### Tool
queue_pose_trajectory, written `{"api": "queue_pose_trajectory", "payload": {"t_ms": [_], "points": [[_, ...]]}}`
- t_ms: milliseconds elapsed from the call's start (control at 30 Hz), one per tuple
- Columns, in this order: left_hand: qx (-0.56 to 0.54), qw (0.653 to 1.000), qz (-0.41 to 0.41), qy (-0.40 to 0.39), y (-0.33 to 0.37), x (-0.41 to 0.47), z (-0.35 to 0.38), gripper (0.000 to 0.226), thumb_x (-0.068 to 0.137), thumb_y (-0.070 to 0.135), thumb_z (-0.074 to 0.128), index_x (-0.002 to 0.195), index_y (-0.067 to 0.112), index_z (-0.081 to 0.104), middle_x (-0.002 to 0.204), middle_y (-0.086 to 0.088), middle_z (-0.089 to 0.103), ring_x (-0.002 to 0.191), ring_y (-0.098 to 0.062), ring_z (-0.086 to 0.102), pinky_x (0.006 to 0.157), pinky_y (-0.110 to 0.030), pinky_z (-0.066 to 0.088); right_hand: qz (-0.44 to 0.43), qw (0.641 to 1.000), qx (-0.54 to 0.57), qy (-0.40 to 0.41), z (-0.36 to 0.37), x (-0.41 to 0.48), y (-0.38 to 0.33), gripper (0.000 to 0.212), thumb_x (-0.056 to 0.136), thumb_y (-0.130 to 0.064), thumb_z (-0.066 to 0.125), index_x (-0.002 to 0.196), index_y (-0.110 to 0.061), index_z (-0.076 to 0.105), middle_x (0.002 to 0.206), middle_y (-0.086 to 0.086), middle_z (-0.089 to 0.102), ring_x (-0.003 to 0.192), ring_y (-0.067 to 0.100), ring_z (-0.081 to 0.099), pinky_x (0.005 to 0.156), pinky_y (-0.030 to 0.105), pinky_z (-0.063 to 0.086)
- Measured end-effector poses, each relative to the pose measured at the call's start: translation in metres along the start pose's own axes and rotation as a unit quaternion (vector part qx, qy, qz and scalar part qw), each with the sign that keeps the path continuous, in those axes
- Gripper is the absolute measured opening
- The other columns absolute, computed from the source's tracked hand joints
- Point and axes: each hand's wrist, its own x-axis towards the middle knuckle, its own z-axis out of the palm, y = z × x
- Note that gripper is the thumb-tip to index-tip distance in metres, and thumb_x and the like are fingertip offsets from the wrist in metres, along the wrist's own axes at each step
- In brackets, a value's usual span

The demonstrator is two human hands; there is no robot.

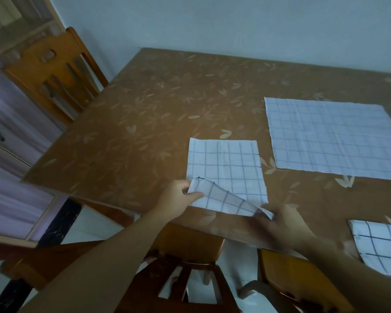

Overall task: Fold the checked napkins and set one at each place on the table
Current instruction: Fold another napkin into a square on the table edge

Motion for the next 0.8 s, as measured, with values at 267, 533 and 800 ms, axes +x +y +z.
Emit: {"api": "queue_pose_trajectory", "payload": {"t_ms": [267, 533, 800], "points": [[-0.120, 0.990, -0.031, 0.071, 0.018, -0.004, 0.015, 0.013, 0.093, 0.024, 0.066, 0.103, 0.020, 0.071, 0.097, 0.007, 0.073, 0.093, -0.013, 0.069, 0.078, -0.033, 0.059, 0.074, 0.967, 0.243, -0.016, -0.024, -0.005, 0.005, 0.015, 0.090, -0.025, 0.067, 0.090, -0.013, 0.074, 0.081, 0.001, 0.076, 0.076, 0.014, 0.072, 0.067, 0.025, 0.056], [-0.169, 0.977, -0.125, 0.047, 0.016, -0.014, 0.010, 0.018, 0.091, 0.036, 0.066, 0.105, 0.025, 0.071, 0.102, 0.005, 0.074, 0.097, -0.015, 0.069, 0.085, -0.036, 0.058, 0.076, 0.958, 0.271, 0.051, -0.017, 0.011, -0.002, 0.019, 0.091, -0.031, 0.064, 0.102, -0.016, 0.068, 0.095, -0.002, 0.073, 0.089, 0.016, 0.069, 0.076, 0.034, 0.058], [-0.116, 0.979, -0.164, -0.024, -0.004, -0.018, 0.003, 0.016, 0.095, 0.020, 0.063, 0.106, 0.032, 0.061, 0.099, 0.016, 0.065, 0.091, -0.005, 0.062, 0.074, -0.025, 0.055, 0.128, 0.934, 0.333, 0.013, -0.002, 0.021, 0.000, 0.028, 0.087, -0.037, 0.067, 0.106, -0.016, 0.065, 0.098, 0.000, 0.072, 0.088, 0.018, 0.070, 0.065, 0.027, 0.056]]}}
